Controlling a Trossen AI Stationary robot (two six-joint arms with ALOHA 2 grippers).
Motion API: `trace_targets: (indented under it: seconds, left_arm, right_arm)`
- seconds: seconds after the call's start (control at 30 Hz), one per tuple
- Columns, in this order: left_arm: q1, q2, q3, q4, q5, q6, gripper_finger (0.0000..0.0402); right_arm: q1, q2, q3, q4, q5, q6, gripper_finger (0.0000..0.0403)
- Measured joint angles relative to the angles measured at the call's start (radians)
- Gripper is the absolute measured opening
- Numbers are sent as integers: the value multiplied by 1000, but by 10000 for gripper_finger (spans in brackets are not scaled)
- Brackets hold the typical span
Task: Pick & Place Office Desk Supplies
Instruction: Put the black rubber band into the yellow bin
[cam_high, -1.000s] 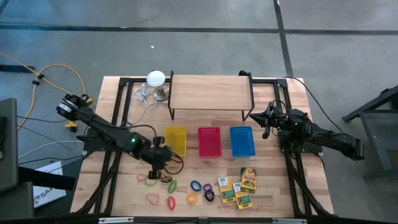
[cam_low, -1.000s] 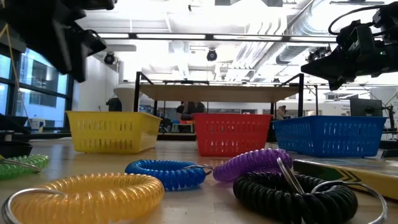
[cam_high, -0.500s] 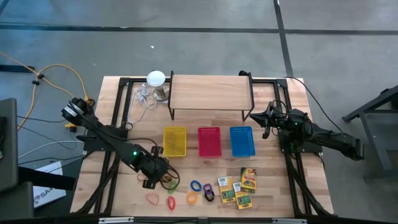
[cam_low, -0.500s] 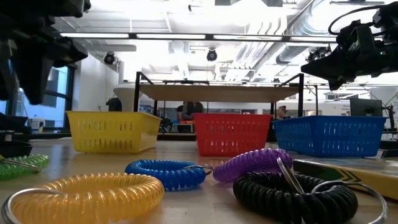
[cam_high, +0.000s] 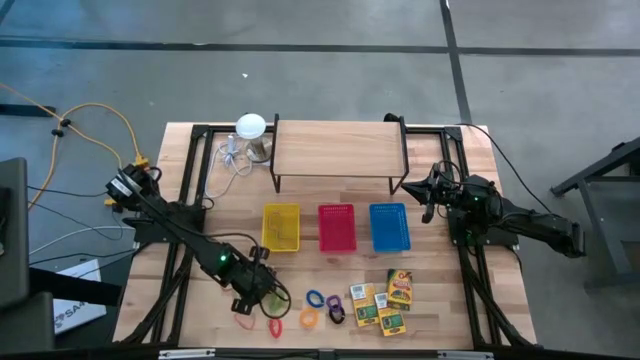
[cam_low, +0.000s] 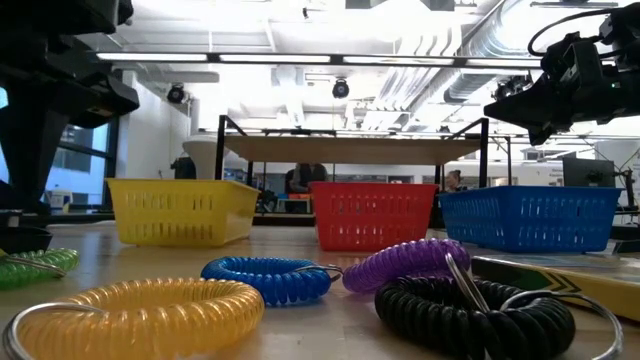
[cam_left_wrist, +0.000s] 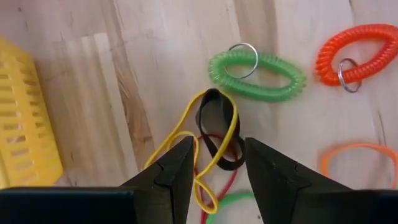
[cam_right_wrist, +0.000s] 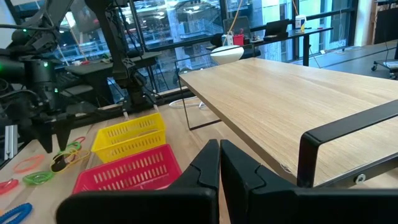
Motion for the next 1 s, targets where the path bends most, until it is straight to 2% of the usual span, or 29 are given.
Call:
trace_targets:
  seconds: [0.37,1.0]
  left_arm:
    - [-6,41,-1,12,-2,46,136]
    - [5,36,-1,31,-26,66,136]
  right_arm:
    - [0,0,0,0,0,0,2]
    - [0,0,0,0,0,0,2]
